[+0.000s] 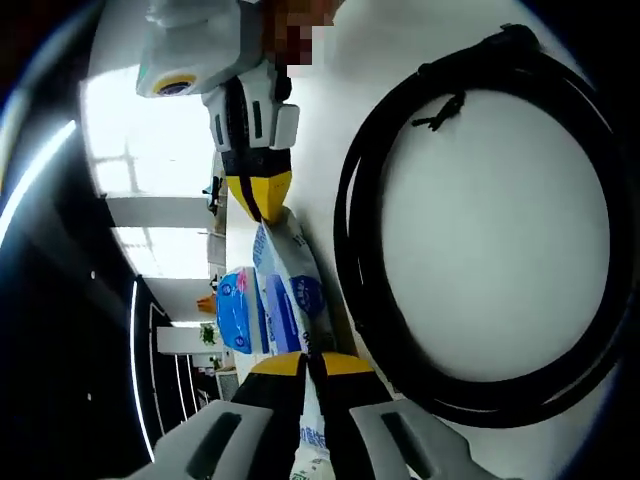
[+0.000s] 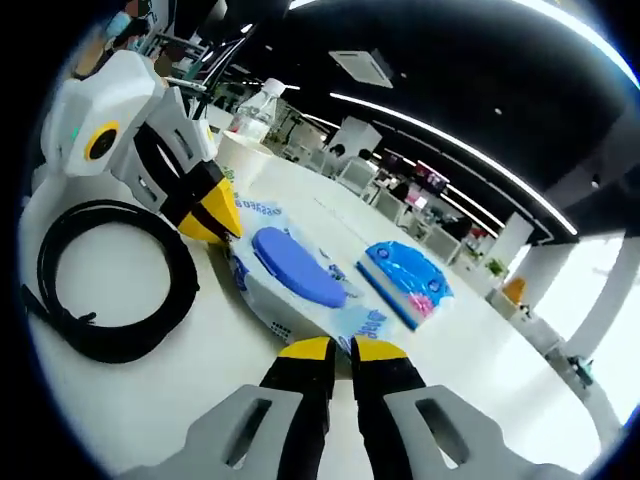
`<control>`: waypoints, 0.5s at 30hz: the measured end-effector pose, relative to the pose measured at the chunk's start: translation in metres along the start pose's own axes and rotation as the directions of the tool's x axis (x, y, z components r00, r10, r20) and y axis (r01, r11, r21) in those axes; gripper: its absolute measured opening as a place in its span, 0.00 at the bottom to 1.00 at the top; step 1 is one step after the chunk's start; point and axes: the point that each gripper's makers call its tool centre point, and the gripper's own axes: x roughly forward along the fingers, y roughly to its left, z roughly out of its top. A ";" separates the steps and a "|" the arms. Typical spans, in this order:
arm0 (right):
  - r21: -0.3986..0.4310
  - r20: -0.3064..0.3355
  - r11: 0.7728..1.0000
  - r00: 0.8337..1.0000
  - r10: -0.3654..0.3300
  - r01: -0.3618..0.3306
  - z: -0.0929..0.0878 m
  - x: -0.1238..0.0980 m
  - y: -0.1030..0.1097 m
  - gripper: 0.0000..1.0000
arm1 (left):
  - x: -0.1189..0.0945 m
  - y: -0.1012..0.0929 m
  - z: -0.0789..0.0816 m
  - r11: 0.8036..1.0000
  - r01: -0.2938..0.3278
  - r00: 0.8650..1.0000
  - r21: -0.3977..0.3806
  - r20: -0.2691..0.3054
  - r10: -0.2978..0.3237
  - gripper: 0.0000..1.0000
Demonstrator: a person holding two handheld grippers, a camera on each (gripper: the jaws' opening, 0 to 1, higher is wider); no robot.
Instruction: Arrange the tabletop items into an orderly group along one side of the table until the central work area is clear of visible clutter.
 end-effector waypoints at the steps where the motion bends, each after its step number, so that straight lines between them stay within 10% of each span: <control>1: 0.017 0.003 1.000 1.000 0.001 -0.001 0.000 -0.001 -0.001 0.06 | 0.001 0.000 -0.002 1.000 -0.001 1.000 -0.004 -0.003 0.001 0.04; 15: 0.107 0.013 0.994 1.000 -0.019 0.017 -0.004 -0.024 -0.011 0.05 | -0.010 0.008 -0.003 1.000 -0.001 1.000 0.000 0.019 0.001 0.16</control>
